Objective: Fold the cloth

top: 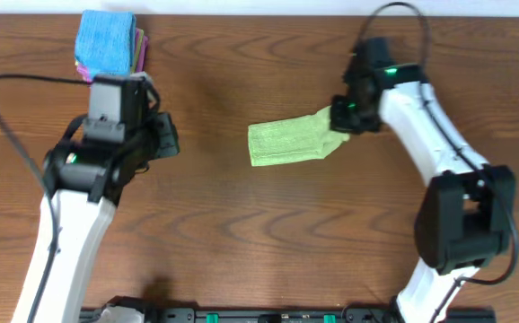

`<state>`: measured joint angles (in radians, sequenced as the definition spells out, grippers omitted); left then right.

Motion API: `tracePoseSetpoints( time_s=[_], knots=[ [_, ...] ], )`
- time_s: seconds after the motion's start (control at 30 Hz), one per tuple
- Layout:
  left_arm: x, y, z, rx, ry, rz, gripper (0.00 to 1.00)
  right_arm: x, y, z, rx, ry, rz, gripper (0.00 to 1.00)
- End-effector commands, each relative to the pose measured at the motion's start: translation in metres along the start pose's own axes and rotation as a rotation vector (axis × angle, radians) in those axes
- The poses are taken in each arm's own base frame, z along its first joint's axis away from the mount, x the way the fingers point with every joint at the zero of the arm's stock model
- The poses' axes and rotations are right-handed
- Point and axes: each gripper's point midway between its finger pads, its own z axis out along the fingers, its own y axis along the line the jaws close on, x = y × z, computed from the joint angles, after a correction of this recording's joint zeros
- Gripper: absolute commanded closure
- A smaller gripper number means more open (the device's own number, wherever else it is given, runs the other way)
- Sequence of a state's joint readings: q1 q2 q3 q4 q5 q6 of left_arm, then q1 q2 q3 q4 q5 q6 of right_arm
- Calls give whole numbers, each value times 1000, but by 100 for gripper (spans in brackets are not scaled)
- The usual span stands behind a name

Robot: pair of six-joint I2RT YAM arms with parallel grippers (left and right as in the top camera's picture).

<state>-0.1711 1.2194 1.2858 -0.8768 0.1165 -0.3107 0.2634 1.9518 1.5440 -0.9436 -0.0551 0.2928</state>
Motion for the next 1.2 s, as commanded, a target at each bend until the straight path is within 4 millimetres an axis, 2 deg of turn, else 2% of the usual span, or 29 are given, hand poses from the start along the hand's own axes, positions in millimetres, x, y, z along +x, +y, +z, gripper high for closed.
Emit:
tracePoseSetpoints(
  time_s=[0.0,0.13,0.3,0.47,0.77,0.87,0.9,0.93,0.97,1.0,1.07,1.17],
  knots=[
    [-5,-5,-25,37,-59,2,94,6,17,10,166,-34,-138,99],
    [-2,-6,-45,53,-97,6,94,28,53,35,199,1,-261,99],
    [10,-2,-53,44,-73,5,94,43,82,56,192,10,-327,99],
    [22,0,-52,40,-24,21,94,37,97,57,165,-37,-303,99],
    [24,-5,-52,71,-10,28,94,21,111,56,113,-108,-269,99],
    [24,-5,-52,71,-10,28,94,12,133,56,7,-149,-252,98],
    [24,-5,-52,71,-11,29,94,10,145,56,-51,-154,-254,92],
    [24,-5,-52,71,-12,28,94,12,162,54,-140,-145,-262,73],
    [24,-5,-52,71,-13,28,94,17,178,51,-229,-127,-274,43],
    [23,-5,-52,70,-14,29,94,24,197,46,-333,-100,-292,2],
    [23,-5,-52,68,-15,28,94,34,217,39,-448,-62,-313,1],
    [22,-4,-52,62,-22,29,94,33,222,27,-504,-57,-314,1]
  ],
)
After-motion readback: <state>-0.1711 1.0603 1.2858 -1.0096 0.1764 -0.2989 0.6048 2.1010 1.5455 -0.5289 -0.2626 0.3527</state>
